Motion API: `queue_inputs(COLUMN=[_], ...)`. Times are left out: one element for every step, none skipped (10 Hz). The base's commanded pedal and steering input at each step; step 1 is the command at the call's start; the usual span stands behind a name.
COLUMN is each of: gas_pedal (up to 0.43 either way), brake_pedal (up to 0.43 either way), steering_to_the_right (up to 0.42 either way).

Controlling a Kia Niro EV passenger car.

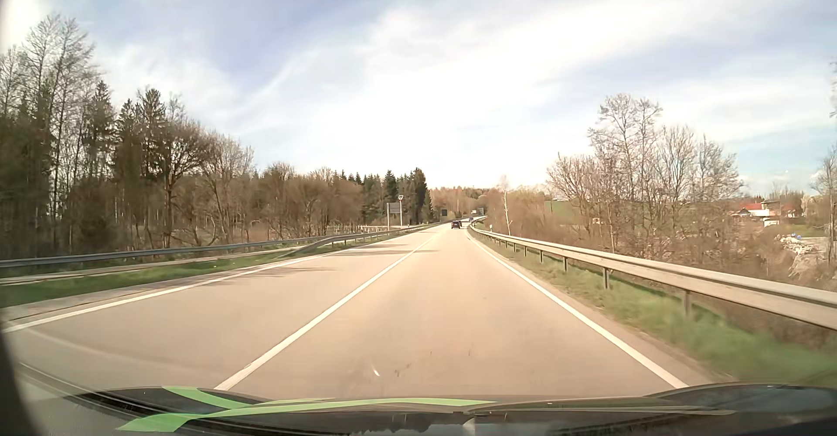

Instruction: Follow the waypoints while adhering to traffic rules and regulations

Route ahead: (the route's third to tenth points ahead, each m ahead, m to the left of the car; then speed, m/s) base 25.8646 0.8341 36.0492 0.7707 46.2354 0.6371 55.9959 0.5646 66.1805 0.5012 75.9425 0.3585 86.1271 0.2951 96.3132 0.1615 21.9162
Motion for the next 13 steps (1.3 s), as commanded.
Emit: queue_inputs(gas_pedal=[0.138,0.150,0.157,0.157,0.157,0.157,0.157,0.157,0.157,0.157,0.157,0.138,0.110], brake_pedal=[0.000,0.000,0.000,0.000,0.000,0.000,0.000,0.000,0.000,0.000,0.000,0.000,0.000], steering_to_the_right=[-0.002,-0.002,-0.002,-0.002,-0.001,0.000,0.002,0.003,0.003,0.003,0.003,0.003,0.003])
